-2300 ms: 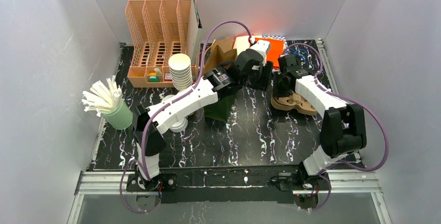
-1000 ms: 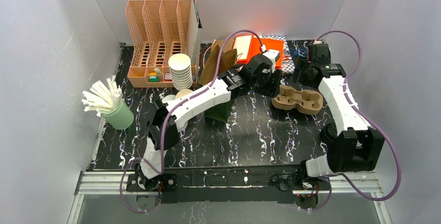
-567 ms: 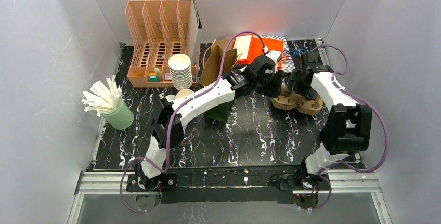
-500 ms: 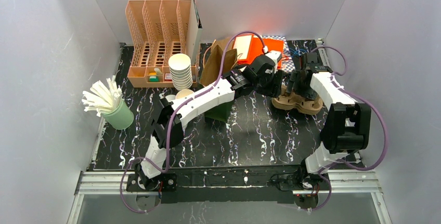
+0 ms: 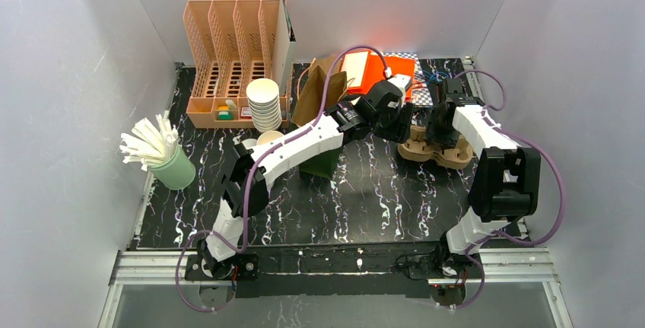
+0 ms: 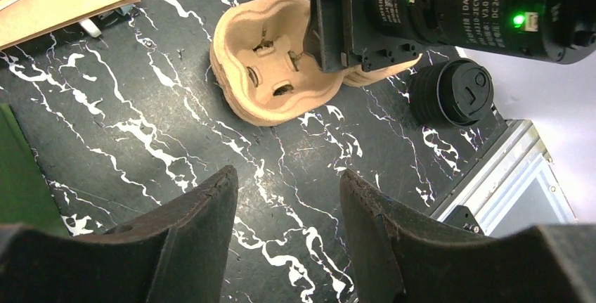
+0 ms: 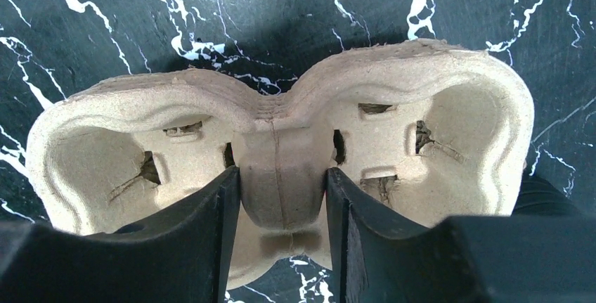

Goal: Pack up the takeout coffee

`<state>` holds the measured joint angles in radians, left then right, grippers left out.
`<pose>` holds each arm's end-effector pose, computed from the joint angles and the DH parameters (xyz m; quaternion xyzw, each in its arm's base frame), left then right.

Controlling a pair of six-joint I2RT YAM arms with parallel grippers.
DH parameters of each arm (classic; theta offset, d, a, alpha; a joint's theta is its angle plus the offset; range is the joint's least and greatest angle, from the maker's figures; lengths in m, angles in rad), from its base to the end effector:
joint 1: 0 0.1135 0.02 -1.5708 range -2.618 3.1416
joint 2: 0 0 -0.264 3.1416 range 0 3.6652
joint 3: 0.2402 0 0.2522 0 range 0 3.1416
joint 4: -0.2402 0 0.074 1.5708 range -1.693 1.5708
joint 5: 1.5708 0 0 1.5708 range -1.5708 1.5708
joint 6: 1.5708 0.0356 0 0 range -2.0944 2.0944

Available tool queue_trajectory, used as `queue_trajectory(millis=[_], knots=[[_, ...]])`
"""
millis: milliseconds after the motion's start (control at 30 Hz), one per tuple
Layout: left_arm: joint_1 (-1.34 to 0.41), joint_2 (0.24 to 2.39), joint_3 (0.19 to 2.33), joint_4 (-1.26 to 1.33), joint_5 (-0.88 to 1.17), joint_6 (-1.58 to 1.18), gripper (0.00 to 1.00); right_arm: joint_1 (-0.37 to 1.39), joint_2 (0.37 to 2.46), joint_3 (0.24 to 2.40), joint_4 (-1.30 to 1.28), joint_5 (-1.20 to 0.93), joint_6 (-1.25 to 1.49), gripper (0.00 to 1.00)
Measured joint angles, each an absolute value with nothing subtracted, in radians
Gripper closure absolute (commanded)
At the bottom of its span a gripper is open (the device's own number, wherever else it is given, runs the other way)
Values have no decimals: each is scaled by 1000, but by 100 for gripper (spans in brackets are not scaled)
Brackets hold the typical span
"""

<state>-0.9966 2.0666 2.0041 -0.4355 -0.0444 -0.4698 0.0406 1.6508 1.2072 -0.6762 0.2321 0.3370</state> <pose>0.2675 -0.4106 0.3380 0.2128 0.8327 -0.3278 0.3924 0.3355 0.0054 0.2279 0.1686 0.9537 -0.0692 0.2393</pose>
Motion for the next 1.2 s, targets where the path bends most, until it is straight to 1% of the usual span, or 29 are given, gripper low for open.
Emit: queue_trajectory(millis=[267, 467, 500, 600, 667, 900, 1100, 1167, 1200], knots=[[-997, 2067, 2005, -435, -44, -464, 46, 40, 1575, 1239, -756, 231, 338, 52], [-997, 2067, 2009, -437, -43, -466, 44, 40, 1539, 1267, -790, 218, 346, 52], [-996, 2068, 2009, -437, -40, -469, 45, 40, 1536, 1268, -793, 214, 348, 52], [-986, 2074, 2001, -418, -7, -499, 52, 41, 1532, 1268, -808, 206, 355, 52], [-976, 2085, 1991, -401, 24, -528, 54, 40, 1529, 1264, -812, 197, 356, 52], [-952, 2203, 2003, -370, 75, -577, 55, 40, 1493, 1172, -784, 157, 356, 53], [-951, 2270, 2010, -406, 38, -585, 53, 41, 1493, 1161, -775, 146, 355, 53], [-951, 2270, 2012, -414, 25, -585, 54, 41, 1493, 1161, -772, 139, 355, 51], [-951, 2270, 2016, -414, 23, -584, 54, 41, 1493, 1161, -768, 137, 355, 47]])
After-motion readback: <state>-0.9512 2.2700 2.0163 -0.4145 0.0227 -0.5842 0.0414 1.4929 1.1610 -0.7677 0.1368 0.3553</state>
